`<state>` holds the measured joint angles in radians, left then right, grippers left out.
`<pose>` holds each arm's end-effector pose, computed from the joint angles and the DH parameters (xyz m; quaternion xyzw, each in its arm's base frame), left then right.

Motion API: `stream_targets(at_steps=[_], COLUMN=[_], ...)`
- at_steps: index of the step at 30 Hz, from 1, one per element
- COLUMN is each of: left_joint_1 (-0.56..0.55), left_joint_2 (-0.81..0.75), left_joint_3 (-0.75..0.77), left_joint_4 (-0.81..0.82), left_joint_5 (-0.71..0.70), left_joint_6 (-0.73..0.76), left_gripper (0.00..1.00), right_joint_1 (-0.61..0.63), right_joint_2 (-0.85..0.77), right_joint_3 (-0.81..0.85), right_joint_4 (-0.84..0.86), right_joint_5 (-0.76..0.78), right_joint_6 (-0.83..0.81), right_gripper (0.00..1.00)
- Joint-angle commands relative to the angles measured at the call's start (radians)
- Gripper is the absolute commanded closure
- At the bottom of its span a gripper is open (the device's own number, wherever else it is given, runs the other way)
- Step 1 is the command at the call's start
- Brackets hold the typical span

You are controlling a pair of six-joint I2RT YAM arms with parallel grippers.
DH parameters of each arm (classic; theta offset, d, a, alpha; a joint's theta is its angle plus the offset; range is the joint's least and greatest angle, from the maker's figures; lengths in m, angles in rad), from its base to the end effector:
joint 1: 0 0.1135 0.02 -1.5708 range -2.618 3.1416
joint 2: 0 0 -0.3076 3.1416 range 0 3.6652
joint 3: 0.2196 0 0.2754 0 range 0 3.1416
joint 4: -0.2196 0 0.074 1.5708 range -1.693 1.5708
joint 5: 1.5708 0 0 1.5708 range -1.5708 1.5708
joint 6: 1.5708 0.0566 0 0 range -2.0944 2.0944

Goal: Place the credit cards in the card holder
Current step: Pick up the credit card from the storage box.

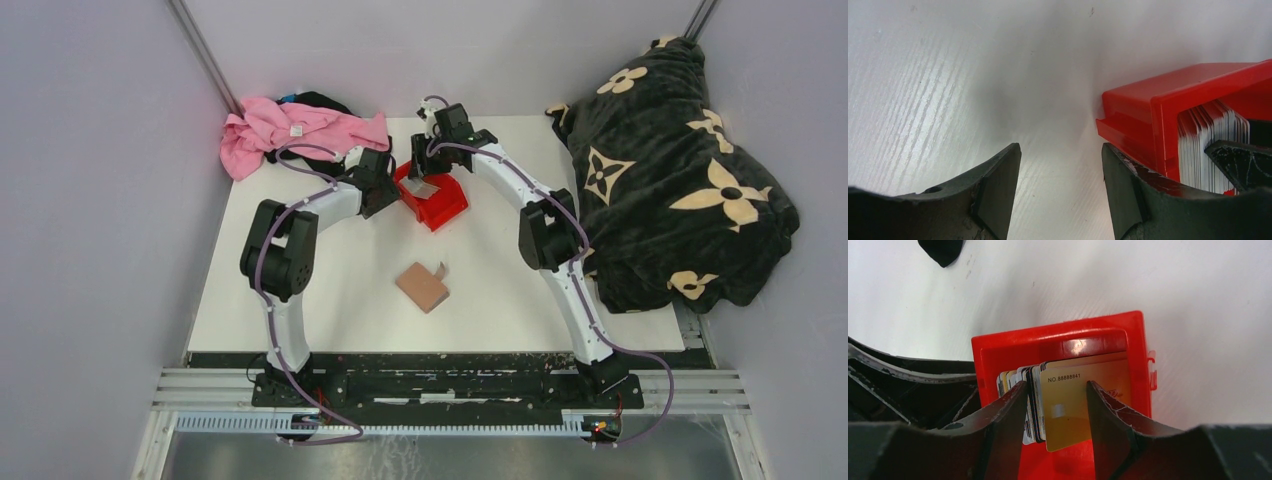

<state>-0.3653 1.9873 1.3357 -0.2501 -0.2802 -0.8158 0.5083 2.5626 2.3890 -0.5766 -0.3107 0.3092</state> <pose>0.4485 -0.1548 0.1788 -0.2536 0.9014 -0.0715 0.3435 0.5560 0.3296 0.2073 -0.1514 0.8953 0.2868 0.3052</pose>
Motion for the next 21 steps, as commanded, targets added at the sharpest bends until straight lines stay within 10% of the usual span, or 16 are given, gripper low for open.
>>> stream_targets(at_steps=[1, 21], left_joint_1=[0.000, -0.007], left_joint_2=[-0.012, -0.020], left_joint_3=[0.002, -0.004], left_joint_4=[0.051, 0.059], left_joint_5=[0.019, 0.018], left_joint_6=[0.040, 0.033], left_gripper=[0.32, 0.33], right_joint_1=[-0.005, 0.000], right_joint_2=[-0.068, -0.125], right_joint_3=[-0.045, -0.026], right_joint_4=[-0.049, -0.074], right_joint_5=[0.012, -0.001], right_joint_6=[-0.012, 0.014], right_gripper=[0.49, 0.57])
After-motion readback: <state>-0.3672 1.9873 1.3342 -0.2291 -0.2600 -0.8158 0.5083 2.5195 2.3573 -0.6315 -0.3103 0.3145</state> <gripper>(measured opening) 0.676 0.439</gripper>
